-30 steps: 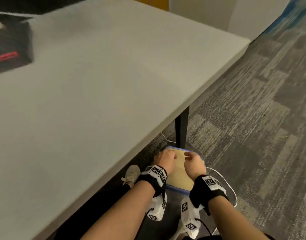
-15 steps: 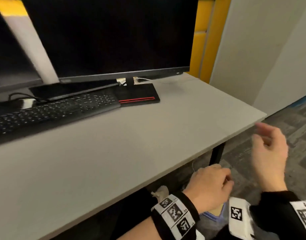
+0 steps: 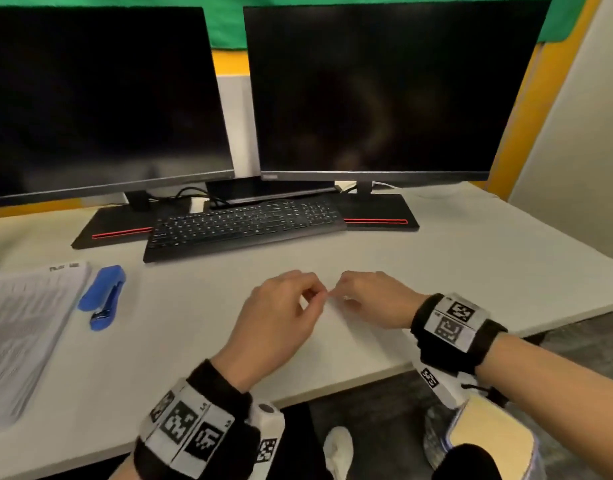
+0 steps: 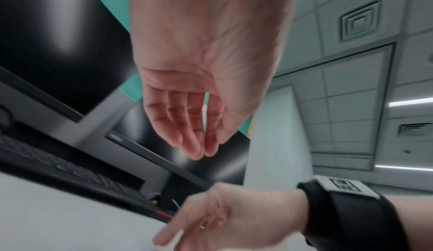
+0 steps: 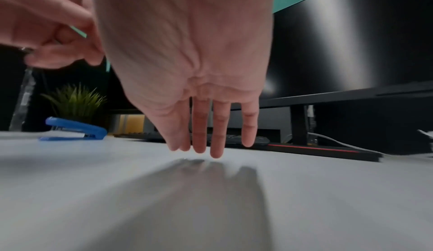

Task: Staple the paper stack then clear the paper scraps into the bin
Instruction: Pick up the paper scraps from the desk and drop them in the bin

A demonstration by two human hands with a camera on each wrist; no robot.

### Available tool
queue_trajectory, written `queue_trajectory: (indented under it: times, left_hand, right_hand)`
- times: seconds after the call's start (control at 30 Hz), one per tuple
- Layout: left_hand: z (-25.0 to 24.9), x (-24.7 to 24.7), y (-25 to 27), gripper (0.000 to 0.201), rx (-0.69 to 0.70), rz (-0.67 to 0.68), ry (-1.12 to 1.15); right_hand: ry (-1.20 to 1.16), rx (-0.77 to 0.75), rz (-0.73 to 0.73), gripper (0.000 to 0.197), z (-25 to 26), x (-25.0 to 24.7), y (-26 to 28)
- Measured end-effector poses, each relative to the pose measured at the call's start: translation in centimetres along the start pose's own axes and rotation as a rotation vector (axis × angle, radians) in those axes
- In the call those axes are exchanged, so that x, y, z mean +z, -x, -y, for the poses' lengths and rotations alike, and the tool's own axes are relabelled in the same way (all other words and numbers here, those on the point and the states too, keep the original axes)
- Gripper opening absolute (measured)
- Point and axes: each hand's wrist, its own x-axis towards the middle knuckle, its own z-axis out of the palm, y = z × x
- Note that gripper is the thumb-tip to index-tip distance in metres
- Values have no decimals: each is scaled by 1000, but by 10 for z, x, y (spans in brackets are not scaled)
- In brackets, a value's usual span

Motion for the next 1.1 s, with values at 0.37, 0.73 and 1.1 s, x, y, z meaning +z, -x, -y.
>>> queue_trajectory:
  times: [0.37,0.73,1.1]
  left_hand:
    - [40,-14,3,15,-135,-81,-13]
    - [-5,16,-29,16,-22,-31,86]
    - [-59,85,-41,15,170,131,162]
  right_hand:
    - [131,-42,52,43,25,9,41]
    - [224,-181,-256,4,29,55,92]
    - [276,-163,-277,9,-30,81,170]
